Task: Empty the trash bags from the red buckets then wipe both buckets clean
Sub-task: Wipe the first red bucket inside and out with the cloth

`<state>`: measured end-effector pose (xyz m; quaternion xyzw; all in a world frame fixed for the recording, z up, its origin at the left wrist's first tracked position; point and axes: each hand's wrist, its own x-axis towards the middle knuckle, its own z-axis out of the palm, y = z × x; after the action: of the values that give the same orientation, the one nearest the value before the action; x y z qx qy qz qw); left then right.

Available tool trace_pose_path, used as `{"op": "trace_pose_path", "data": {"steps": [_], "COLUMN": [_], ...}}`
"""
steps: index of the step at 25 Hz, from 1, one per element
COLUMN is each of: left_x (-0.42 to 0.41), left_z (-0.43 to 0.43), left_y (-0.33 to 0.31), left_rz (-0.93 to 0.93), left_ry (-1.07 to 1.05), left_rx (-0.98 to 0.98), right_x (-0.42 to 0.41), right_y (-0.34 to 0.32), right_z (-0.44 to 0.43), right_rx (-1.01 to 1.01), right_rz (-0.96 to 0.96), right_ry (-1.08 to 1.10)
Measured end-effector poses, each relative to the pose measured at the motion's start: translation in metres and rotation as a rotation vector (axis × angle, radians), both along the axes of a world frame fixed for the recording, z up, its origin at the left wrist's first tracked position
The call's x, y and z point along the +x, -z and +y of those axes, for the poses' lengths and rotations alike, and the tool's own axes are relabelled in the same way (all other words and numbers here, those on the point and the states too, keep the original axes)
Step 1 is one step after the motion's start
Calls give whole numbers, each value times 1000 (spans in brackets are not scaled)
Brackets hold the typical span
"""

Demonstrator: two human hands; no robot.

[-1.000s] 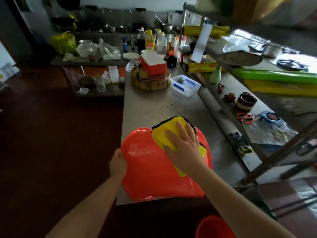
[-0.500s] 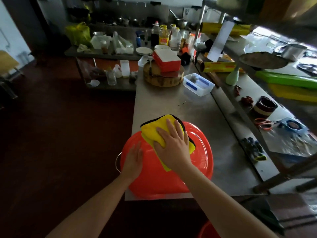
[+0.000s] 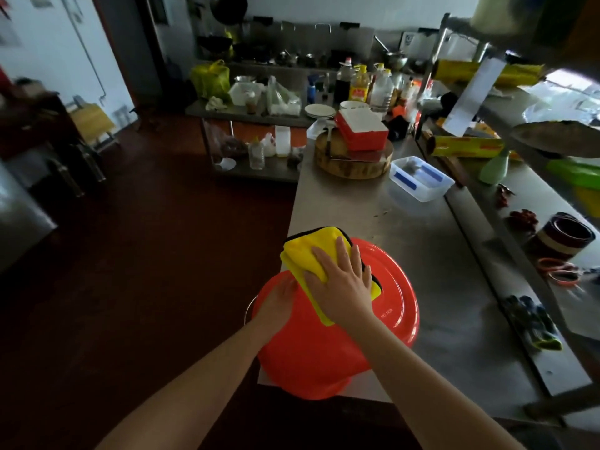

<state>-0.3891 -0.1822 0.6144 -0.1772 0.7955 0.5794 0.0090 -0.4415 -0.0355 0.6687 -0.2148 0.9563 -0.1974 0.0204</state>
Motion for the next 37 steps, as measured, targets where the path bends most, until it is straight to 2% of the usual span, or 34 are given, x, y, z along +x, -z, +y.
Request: {"op": "trace_pose_path", "data": {"steps": [6,9,12,17,22,24,28,32,34,37], "left_x": [-1,-6,-13,-16,-13,-10,-13,-12,-8,-4], "left_z": [-4,-10,-17,-21,-9,-4,7,9,13,17], "left_y": [-32,-33,-28,-9,9,19,29,38,36,29], "left_rz": [58,7,-58,-221,-87,-53,35,-49,18,126], "left_ry": [43,93,58,15,-1,-65,-95,-114,-98,-64], "left_rx": [77,69,84,43,-19,-30,-99,-179,-219,-433], "right_x": [-12,-21,-27,-26,-25,-31,-40,-48,-51,-49], "right_y": [-1,2,12,28,43,46,53,54,53,55], "right_z": [-1,4,14,12,-10,-14,-10,16,32,38], "right_rx": [27,44,125,262,187,217,280,302,316,299], "right_rz": [-52,-107,-169,-135,-2,0,14,23,30,5], "right_ry": [49,83,72,54,-228,-259,-190,76,175,218]}}
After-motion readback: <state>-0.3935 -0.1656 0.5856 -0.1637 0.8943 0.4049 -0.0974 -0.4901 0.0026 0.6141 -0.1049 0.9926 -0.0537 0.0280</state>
